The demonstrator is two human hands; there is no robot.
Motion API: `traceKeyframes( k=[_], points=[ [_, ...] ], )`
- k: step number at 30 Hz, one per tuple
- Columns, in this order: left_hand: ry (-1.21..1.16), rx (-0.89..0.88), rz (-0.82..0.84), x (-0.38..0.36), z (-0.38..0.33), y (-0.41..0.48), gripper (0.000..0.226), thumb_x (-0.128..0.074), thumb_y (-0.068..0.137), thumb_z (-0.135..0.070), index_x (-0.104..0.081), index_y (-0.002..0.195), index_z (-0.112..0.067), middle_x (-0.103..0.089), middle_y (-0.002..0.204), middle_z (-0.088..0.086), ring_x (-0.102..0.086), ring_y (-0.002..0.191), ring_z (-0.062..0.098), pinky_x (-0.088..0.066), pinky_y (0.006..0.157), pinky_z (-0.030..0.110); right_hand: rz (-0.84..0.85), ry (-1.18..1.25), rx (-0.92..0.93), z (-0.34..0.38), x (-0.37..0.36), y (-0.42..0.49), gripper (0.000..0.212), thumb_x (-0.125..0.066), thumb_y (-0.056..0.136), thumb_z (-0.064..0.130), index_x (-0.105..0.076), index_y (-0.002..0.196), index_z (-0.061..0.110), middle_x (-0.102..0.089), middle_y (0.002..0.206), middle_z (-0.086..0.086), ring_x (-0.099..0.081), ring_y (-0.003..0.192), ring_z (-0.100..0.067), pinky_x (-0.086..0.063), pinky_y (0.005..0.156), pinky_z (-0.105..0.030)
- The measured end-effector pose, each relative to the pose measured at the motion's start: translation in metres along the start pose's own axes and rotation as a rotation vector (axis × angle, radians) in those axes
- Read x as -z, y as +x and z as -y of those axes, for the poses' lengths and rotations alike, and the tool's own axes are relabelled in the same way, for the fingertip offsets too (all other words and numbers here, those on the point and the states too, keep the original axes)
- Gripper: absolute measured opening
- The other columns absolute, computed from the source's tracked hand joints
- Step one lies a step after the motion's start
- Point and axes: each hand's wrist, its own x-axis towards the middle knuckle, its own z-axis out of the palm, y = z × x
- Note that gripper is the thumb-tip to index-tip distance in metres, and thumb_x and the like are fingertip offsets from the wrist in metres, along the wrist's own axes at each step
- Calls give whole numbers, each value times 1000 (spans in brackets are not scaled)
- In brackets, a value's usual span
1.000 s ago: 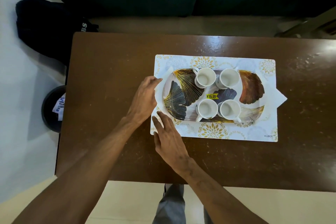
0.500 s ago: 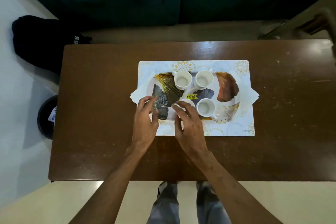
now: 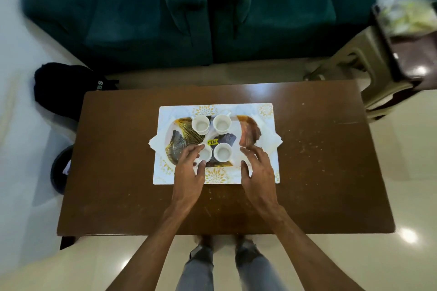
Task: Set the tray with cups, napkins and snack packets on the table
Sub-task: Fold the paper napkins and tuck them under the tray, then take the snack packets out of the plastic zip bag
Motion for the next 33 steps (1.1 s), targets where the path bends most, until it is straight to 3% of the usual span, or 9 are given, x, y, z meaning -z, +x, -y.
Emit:
traceKeyframes(
  k=[3,6,9,11,15,20,25,28,33],
  points=[
    [8,14,8,4,-34,-12,42,-62,98,-9,-59,138,-19,-50,133,-9,-57,113,10,-42,85,-1,15,-27,14,5,35,-2,37,-64,95,17,-62,132,16,-58,139,-6,-54,129,-22,-49,107,-38],
    [14,-25,28,12,-64,-26,42,-62,98,-10,-59,138,-20,-52,133,-7,-58,112,11,-42,84,-2,49,-61,-4,11,70,-5,41,-63,96,23,-58,137,18,-55,143,-4,-50,132,-20,-44,110,-35],
    [27,-65,42,21,-88,-34,43,-63,97,-10,-57,139,-18,-55,136,-1,-59,114,15,-52,93,19,74,-96,-6,18,105,-12,45,-61,98,27,-52,142,21,-51,147,-3,-47,134,-21,-38,109,-31],
    [29,-84,60,26,-104,-41,44,-64,96,-9,-57,139,-17,-57,138,2,-60,116,18,-53,95,30,98,-133,-19,23,128,-22,47,-58,99,31,-48,144,23,-48,149,-2,-46,136,-21,-40,110,-35],
    [19,-153,71,24,-137,-64,39,-65,97,-15,-60,135,-20,-62,138,0,-59,110,6,-47,90,15,110,-173,-47,33,177,-48,44,-57,99,38,-52,140,26,-50,149,0,-48,135,-22,-40,111,-38],
    [-6,-195,112,0,-192,-97,38,-64,97,-13,-60,135,-14,-64,136,7,-64,116,22,-55,101,41,-7,-219,-34,26,248,-71,36,-63,96,27,-62,130,17,-60,136,-7,-58,122,-25,-46,97,-29],
    [-1,-273,157,-53,-255,-116,39,-63,96,-6,-61,134,-13,-66,129,10,-65,108,19,-56,98,38,-79,-192,-45,-23,326,-79,41,-62,98,27,-58,137,15,-54,144,-10,-53,131,-26,-45,106,-35],
    [39,-323,210,-99,-294,-124,42,-64,95,-5,-60,137,-12,-66,126,9,-64,111,21,-56,99,40,-150,-136,-45,-68,370,-85,38,-63,96,25,-59,134,18,-60,137,-6,-58,124,-22,-40,100,-26],
    [49,-384,209,-188,-367,-131,48,-66,94,-5,-57,140,-14,-66,123,4,-63,110,14,-57,97,34,-207,-121,-72,-150,447,-82,34,-67,93,25,-65,127,21,-65,129,-1,-59,118,-19,-40,95,-24]
  ],
)
